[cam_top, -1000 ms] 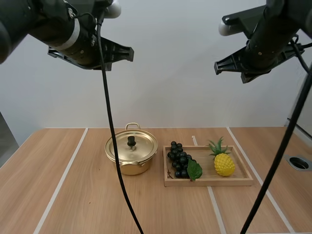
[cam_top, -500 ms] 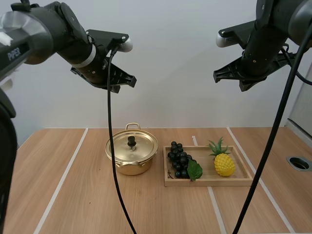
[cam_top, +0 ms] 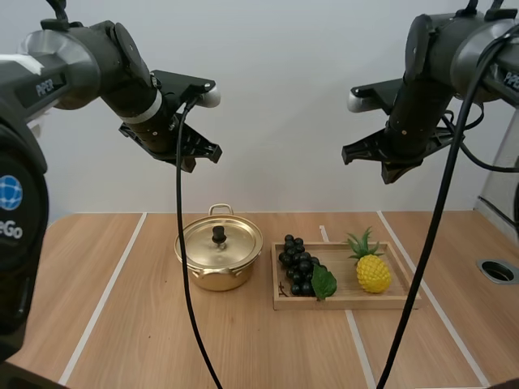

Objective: Open the pot, put the pineapple inside, and close it

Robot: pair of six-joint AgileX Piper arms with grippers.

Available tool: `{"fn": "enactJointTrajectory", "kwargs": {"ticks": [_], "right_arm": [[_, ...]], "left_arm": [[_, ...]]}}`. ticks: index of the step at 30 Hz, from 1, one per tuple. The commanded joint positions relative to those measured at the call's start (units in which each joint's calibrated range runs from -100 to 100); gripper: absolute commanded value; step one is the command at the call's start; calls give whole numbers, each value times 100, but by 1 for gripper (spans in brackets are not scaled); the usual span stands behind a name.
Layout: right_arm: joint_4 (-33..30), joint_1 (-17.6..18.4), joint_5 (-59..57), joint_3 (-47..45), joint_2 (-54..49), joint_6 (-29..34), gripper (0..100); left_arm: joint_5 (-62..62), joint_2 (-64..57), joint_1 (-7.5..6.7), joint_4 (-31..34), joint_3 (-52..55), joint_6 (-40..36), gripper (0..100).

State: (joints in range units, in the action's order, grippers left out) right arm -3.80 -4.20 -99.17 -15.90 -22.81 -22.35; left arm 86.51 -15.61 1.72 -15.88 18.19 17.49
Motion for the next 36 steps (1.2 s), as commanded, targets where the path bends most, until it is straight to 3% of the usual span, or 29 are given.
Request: {"fn": "enactJointTrajectory", "kwargs": {"ticks": [1, 11, 13, 15, 17, 19, 22, 27, 36], "right_arm": [[-27, -17, 80, -16, 148, 0, 0], [-168, -17, 156, -32, 486, -18, 0], [-246, -17, 156, -32, 513, -18, 0], [-246, -17, 156, -32, 542, -42, 0], [-246, -17, 182, -32, 555, -42, 17], [-246, -17, 225, -32, 566, -130, 39], [-238, -17, 320, -32, 566, -271, 68], [-238, -17, 478, -32, 566, -283, 99], [-387, -17, 1207, -708, 566, -283, 100]], "left_arm": [[150, 175, 18, 28, -34, 131, 0], [156, 788, 18, -360, -34, 296, 0], [323, 909, -5, -360, -34, 348, 7], [533, 1022, -37, -360, -34, 403, 26], [625, 1103, -63, -360, -34, 428, 54], [626, 1153, -72, -360, -34, 428, 98], [609, 1193, -72, -383, -8, 428, 100], [609, 1193, -77, -383, 8, 448, 100], [77, 1310, -135, -312, 432, 549, 100]]}}
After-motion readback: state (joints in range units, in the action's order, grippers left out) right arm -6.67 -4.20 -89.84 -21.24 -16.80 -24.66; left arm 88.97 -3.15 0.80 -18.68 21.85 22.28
